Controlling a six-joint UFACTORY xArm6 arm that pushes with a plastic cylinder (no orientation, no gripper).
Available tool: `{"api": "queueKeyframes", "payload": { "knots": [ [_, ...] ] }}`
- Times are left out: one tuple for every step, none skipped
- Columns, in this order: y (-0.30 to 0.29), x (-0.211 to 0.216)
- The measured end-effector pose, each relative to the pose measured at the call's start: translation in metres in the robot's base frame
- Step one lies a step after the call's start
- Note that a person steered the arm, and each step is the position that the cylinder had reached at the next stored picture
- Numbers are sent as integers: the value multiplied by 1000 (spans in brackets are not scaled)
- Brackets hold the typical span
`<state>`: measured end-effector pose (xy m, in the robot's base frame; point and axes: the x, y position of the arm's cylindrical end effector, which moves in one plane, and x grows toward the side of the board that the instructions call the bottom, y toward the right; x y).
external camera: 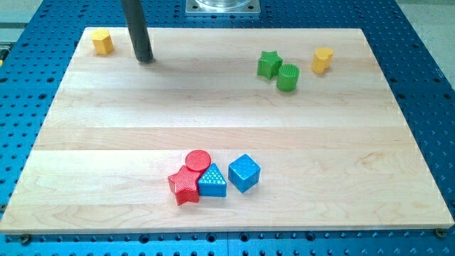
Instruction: Push the triangle to the top center of the board
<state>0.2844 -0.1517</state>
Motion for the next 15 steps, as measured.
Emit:
{"api": "queueKeyframes", "payload": {
  "knots": [
    [4,7],
    [25,7],
    [81,3],
    [136,-36],
    [215,-50],
    [338,-44],
    [420,36],
    [381,193],
    [260,334],
    [196,333],
    [143,300],
    [127,275],
    [110,270],
    [78,213],
    [55,134]
  ]
}}
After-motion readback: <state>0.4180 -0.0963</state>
